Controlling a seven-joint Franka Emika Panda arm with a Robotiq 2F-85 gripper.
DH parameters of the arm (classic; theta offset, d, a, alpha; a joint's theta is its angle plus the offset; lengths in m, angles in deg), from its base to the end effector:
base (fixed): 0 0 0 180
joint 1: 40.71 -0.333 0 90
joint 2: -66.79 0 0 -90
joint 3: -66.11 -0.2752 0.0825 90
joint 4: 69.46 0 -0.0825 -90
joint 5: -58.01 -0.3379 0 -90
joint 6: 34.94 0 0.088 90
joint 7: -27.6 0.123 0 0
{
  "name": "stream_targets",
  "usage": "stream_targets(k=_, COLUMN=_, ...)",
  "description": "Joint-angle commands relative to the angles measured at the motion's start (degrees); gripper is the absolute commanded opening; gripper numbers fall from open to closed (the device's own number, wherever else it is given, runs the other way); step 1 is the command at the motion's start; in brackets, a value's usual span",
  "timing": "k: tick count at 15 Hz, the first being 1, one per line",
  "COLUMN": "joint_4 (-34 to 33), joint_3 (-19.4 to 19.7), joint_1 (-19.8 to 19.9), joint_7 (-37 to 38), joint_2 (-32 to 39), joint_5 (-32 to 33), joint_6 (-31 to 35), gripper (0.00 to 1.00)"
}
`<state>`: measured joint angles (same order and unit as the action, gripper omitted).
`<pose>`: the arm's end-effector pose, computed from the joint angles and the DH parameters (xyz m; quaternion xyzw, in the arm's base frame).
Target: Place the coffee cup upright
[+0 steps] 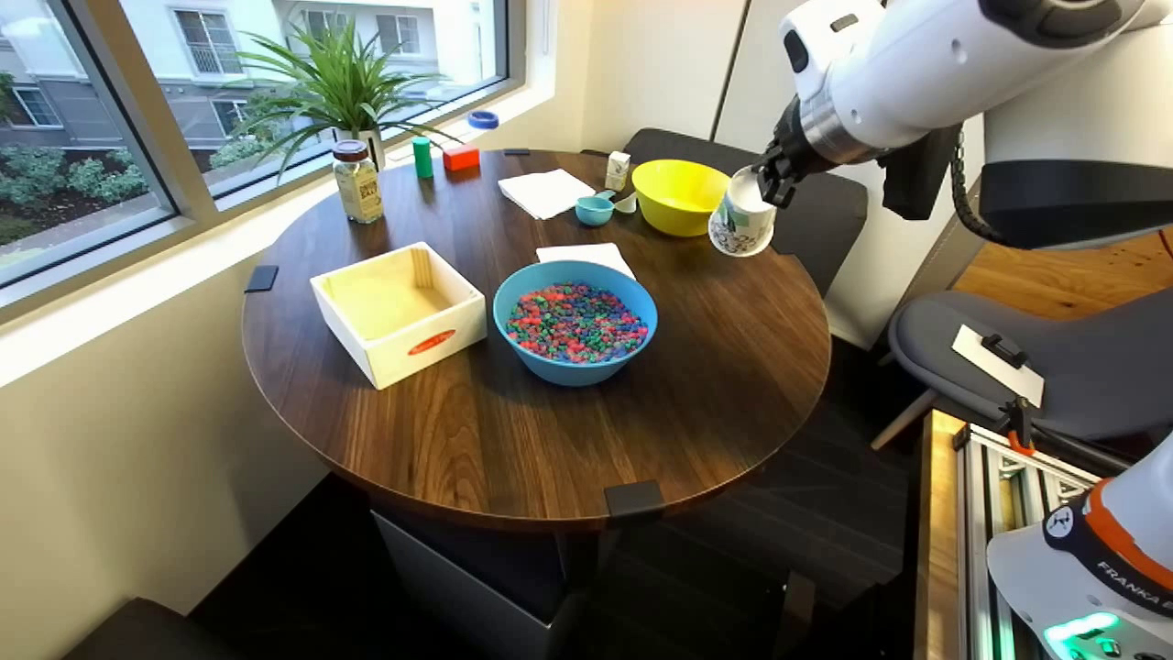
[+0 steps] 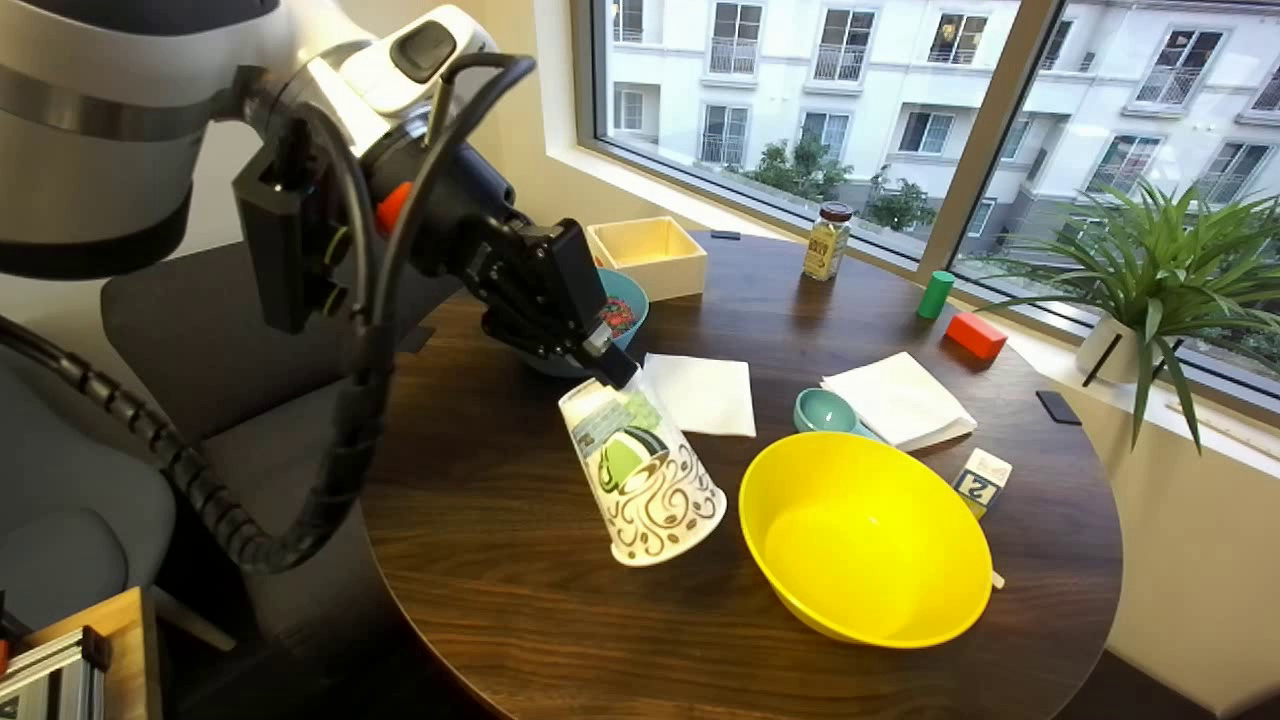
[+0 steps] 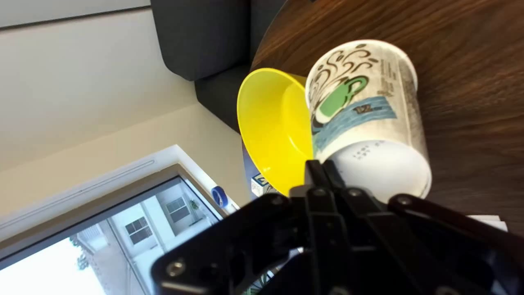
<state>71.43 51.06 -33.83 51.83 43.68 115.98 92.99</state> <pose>0.4242 0.0268 0.4441 0.8806 0.1385 0.1772 0.4171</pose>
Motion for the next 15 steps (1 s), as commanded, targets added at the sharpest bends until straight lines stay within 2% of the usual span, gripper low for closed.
stream_targets(k=1, joint_4=2.0, joint_3=0.8, joint_1=-3.9, joint_7=4.5, joint_2=1.7, joint_5=6.3, joint_6=-2.4, gripper=0.0)
stream_targets(k=7, joint_4=2.8, joint_3=1.3, joint_1=-8.6, joint_7=7.8, joint_2=3.3, joint_5=6.9, joint_6=-7.1, gripper=0.01)
stream_targets(k=13, joint_4=2.7, joint_3=2.3, joint_1=-10.6, joint_7=8.4, joint_2=4.4, joint_5=7.0, joint_6=-7.7, gripper=0.04)
stream_targets(k=14, joint_4=2.8, joint_3=2.6, joint_1=-10.7, joint_7=8.5, joint_2=4.5, joint_5=7.2, joint_6=-7.2, gripper=0.29)
stream_targets(k=15, joint_4=2.8, joint_3=2.8, joint_1=-10.9, joint_7=8.4, joint_2=4.5, joint_5=7.0, joint_6=-7.2, gripper=0.29)
